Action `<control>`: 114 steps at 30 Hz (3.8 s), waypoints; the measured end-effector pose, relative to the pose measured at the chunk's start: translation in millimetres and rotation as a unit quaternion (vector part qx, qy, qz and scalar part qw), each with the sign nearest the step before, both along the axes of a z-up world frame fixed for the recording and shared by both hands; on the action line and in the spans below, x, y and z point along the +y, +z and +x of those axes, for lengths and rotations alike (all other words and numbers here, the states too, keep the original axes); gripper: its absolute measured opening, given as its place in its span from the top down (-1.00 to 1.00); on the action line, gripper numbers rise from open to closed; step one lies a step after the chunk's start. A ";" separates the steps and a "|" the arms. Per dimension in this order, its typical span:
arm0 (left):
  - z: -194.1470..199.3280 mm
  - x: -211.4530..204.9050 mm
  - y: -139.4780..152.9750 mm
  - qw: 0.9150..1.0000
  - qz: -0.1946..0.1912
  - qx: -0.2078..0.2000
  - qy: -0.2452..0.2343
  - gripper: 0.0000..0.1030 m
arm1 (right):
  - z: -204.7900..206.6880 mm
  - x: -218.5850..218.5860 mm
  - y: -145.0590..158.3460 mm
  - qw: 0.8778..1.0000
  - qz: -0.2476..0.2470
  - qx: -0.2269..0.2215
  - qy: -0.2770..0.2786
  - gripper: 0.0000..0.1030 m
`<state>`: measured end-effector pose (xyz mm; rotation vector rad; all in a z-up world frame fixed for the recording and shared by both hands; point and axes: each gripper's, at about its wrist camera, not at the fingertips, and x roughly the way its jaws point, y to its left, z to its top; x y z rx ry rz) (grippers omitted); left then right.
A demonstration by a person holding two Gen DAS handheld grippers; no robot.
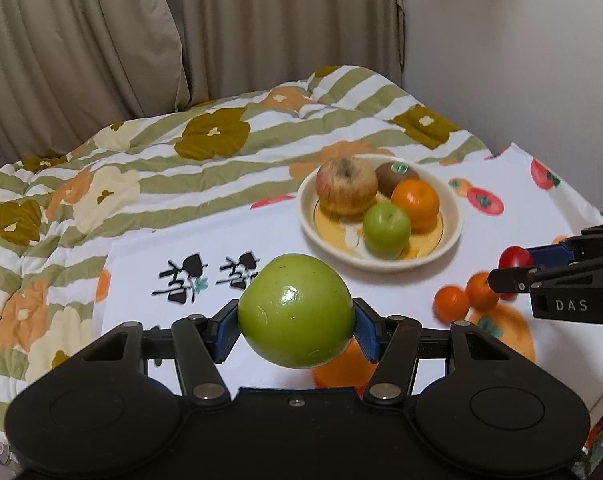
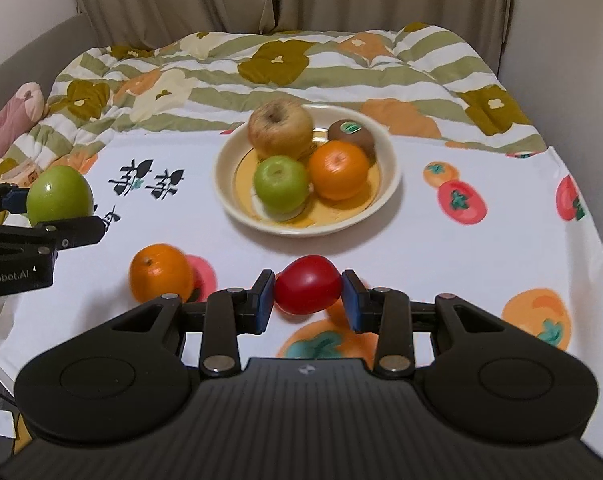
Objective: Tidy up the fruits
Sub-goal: 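Carry the green apple and tomato into the duck bowl and open both tools, then withdraw both tools from the bowl toward the remaining fruits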
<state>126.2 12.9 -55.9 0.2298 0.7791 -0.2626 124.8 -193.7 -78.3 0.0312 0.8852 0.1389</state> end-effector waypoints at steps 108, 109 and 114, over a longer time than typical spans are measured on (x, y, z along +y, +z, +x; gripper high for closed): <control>-26.5 -47.6 50.2 0.989 -0.009 -0.070 0.129 -1.00 | 44.8 -92.0 64.0 0.997 0.021 -0.076 0.007 -1.00; -30.3 -46.6 50.7 0.990 -0.010 -0.072 0.123 -1.00 | 37.8 -91.4 66.7 0.997 0.022 -0.080 0.002 -1.00; -49.5 -40.5 50.5 0.993 -0.010 -0.077 0.087 -1.00 | 3.8 -79.9 71.9 0.996 0.010 -0.082 -0.015 -1.00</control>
